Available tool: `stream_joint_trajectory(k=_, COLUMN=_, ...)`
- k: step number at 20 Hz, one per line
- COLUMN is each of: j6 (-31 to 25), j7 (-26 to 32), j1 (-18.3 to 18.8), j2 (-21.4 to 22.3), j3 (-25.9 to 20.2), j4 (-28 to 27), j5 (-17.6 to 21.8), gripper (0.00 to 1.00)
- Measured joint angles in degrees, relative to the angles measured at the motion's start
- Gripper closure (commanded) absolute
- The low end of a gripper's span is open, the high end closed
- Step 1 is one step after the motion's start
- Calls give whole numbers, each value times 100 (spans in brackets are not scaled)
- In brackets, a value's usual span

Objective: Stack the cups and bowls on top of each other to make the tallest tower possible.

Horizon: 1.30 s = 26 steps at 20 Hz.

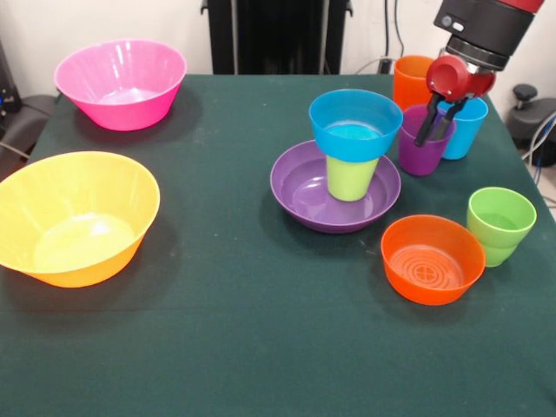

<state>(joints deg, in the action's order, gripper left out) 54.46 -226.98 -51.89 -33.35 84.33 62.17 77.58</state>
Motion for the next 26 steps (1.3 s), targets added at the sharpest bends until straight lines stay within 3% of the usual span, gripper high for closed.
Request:
stream_joint_trajectory(k=1, j6=1, j7=0, j1=0, j2=-3, j3=-1, j4=-4, j5=-1, gripper=100)
stream_joint_trajectory(k=26, j6=-1, j7=0, j1=3, j2=-38, j3=1, j4=-56, j5=15, gripper=100)
